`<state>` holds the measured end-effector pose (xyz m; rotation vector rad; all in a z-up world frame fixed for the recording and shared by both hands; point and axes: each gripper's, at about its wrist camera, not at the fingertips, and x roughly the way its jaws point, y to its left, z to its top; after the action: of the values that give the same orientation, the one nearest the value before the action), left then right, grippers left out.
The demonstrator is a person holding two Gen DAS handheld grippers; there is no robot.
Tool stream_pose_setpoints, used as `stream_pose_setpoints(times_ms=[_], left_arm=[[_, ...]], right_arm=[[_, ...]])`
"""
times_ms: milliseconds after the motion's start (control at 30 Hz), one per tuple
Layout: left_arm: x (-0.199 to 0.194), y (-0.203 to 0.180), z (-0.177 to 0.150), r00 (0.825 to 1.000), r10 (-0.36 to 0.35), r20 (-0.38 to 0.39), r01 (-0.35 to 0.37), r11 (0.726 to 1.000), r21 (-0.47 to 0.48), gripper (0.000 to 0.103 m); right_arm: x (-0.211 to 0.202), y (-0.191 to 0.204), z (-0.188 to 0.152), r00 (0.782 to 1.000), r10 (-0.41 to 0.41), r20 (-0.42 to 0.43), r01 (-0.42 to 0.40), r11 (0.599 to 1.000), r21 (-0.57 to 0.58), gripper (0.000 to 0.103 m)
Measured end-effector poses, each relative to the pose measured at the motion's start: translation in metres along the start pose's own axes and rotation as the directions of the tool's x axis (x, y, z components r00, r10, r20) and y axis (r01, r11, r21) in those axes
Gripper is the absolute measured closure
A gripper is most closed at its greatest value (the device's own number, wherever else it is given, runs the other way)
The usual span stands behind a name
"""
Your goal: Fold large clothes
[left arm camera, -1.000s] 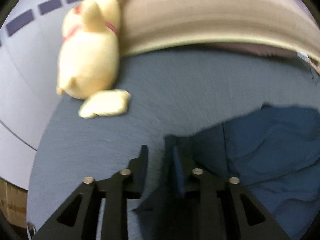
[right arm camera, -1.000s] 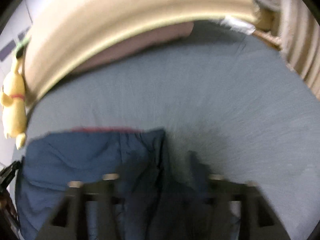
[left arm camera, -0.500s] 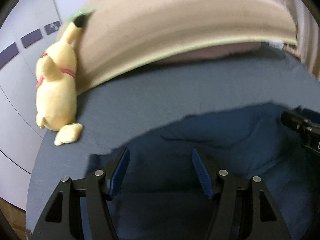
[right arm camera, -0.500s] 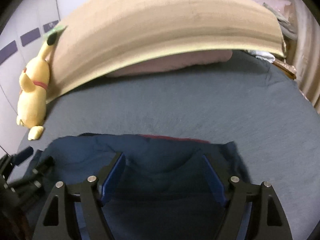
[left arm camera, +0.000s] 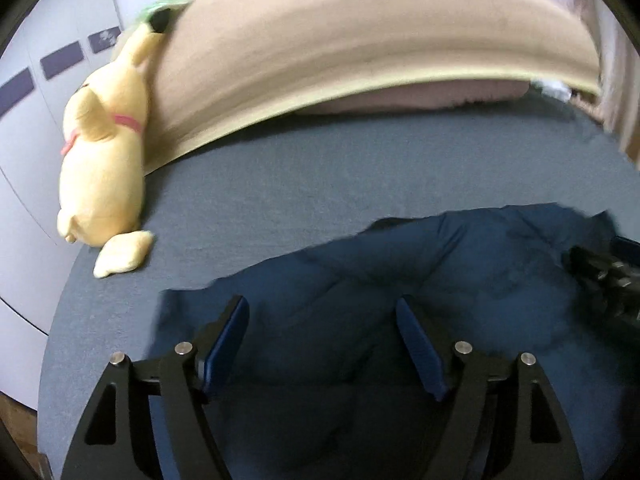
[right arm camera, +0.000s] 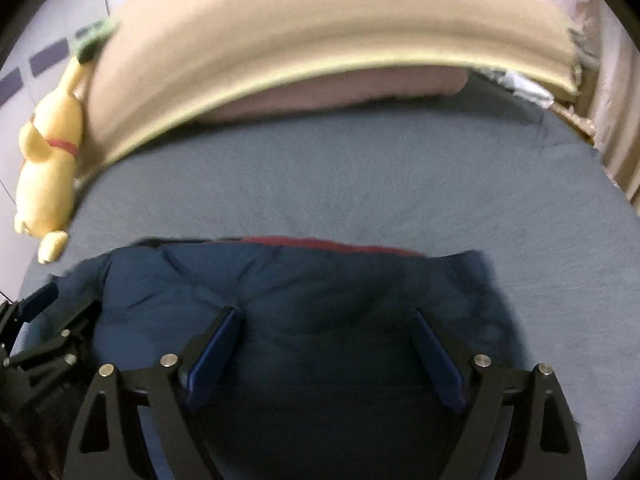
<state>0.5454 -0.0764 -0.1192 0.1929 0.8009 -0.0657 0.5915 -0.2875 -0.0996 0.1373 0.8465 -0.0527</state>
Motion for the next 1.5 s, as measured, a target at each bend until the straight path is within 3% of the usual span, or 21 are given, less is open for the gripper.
stream_pose_setpoints(times_ms=[167, 300, 433, 633, 700, 800, 933, 1000, 1133, 1267, 1367, 1433, 1500], left_arm=[[-0.077, 0.065, -0.031, 0.994, -0.066, 0.089, 0.077, 0.989, -0.125, 0.026], [-0.126, 0.1, -0.091, 0.991, -0.057, 0.123, 0.08, 0.979, -0.187, 0.026], [-0.142, 0.101, -0.135, 0.994, -0.024, 0.106, 0.045, 0.978, -0.203, 0.026], [-0.142, 0.067, -0.159, 0.996, -0.028, 0.082, 0.039, 0.99, -0.134, 0.026], [-0.127, 0.058, -0.165, 1.0, -0.005, 0.022, 0.007, 0.996, -0.094, 0.026], [-0.104, 0.051, -0.176, 0.999, 0.001, -0.051, -0.005, 0.997, -0.075, 0.025], [-0.11, 0.058, -0.171, 0.998, -0.006, -0.07, 0.0, 0.996, -0.084, 0.025], [-0.125, 0.07, -0.17, 0.999, -0.034, -0.037, 0.029, 0.993, -0.118, 0.025], [-0.149, 0.117, -0.176, 0.999, -0.038, 0.025, 0.043, 0.966, -0.257, 0.025], [-0.138, 0.171, -0.196, 0.998, -0.059, -0.036, 0.037, 0.893, -0.448, 0.025], [-0.126, 0.188, -0.211, 0.992, -0.099, -0.083, 0.041, 0.849, -0.527, 0.025], [-0.125, 0.188, -0.214, 0.99, -0.109, -0.085, 0.047, 0.845, -0.533, 0.025], [-0.124, 0.186, -0.213, 0.991, -0.1, -0.084, 0.043, 0.854, -0.518, 0.024]], right_arm=[[-0.081, -0.034, -0.025, 0.992, 0.091, 0.087, -0.095, 0.995, 0.043, 0.013], [-0.137, -0.057, -0.087, 0.992, 0.044, 0.118, -0.05, 0.997, 0.052, 0.012], [-0.162, -0.054, -0.14, 0.992, 0.038, 0.121, -0.044, 0.998, 0.044, 0.012], [-0.165, -0.028, -0.18, 0.991, 0.021, 0.129, -0.016, 0.999, -0.045, 0.012], [-0.146, -0.029, -0.189, 0.999, -0.003, 0.053, 0.006, 0.999, -0.052, 0.012], [-0.131, -0.039, -0.194, 1.0, 0.013, 0.017, -0.013, 1.0, -0.014, 0.009], [-0.133, -0.041, -0.188, 1.0, 0.017, -0.021, -0.017, 1.0, 0.0, 0.009], [-0.146, -0.045, -0.187, 0.999, 0.046, -0.001, -0.046, 0.999, 0.022, 0.009], [-0.181, -0.078, -0.19, 0.992, 0.099, 0.08, -0.11, 0.983, 0.147, 0.006], [-0.181, -0.123, -0.208, 0.99, 0.13, 0.062, -0.143, 0.931, 0.337, 0.006], [-0.17, -0.149, -0.222, 0.986, 0.157, 0.048, -0.161, 0.869, 0.468, 0.006], [-0.161, -0.156, -0.23, 0.98, 0.196, 0.036, -0.185, 0.831, 0.525, 0.006], [-0.155, -0.158, -0.232, 0.978, 0.204, 0.032, -0.189, 0.82, 0.54, 0.006]])
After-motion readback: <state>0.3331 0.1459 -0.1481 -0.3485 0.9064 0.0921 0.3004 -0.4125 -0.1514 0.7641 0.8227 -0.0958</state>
